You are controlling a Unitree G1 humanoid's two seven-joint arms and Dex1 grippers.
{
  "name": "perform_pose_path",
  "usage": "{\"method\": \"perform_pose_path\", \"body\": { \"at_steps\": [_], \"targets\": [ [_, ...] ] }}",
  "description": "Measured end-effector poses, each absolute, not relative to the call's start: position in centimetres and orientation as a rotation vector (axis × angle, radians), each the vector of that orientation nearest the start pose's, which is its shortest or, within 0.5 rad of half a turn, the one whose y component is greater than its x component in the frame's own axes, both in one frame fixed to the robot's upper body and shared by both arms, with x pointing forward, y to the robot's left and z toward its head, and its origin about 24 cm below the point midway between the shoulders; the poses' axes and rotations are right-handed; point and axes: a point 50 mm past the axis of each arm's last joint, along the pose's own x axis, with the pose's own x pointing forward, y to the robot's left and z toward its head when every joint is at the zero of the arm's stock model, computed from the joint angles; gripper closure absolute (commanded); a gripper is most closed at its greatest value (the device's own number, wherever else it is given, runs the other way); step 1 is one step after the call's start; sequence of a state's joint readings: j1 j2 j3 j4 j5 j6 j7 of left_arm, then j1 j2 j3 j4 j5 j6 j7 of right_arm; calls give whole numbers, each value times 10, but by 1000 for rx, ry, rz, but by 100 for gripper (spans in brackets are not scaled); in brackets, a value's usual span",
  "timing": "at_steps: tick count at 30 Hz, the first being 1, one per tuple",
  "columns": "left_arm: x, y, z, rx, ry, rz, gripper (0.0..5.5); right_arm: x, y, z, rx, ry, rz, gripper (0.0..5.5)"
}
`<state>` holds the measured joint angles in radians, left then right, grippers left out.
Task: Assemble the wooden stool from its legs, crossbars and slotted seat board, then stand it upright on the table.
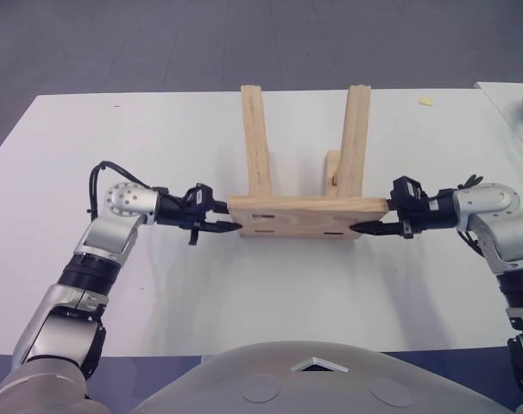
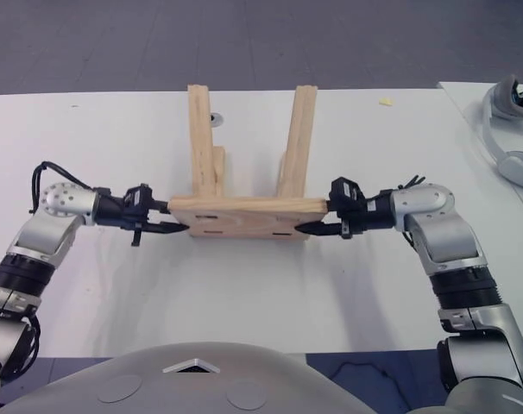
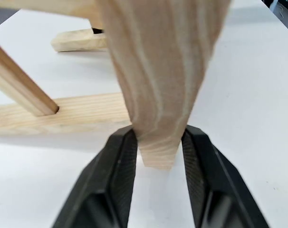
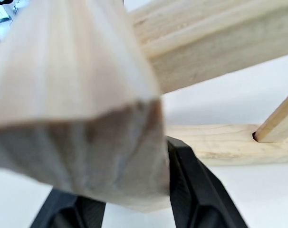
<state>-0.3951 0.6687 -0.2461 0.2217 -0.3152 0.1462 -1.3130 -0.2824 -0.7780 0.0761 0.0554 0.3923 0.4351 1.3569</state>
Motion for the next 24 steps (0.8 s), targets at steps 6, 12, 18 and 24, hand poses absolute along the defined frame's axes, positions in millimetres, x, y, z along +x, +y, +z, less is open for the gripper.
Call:
{"method": "perform_pose_path", "body": {
  "at_steps": [6, 12, 18, 24],
  "targets": [
    [347, 199, 196, 6, 297, -1088, 418, 309, -208, 186, 112, 234, 1196, 397],
    [363, 187, 212, -257, 560, -960, 418, 335, -190, 242, 359, 238, 1067, 402],
    [358, 176, 211, -252, 612, -988, 418, 333, -192, 249, 440, 214, 996, 402],
    [370, 172, 314, -421, 227, -957, 418, 340, -188, 222, 496, 326, 761, 411]
  ]
}}
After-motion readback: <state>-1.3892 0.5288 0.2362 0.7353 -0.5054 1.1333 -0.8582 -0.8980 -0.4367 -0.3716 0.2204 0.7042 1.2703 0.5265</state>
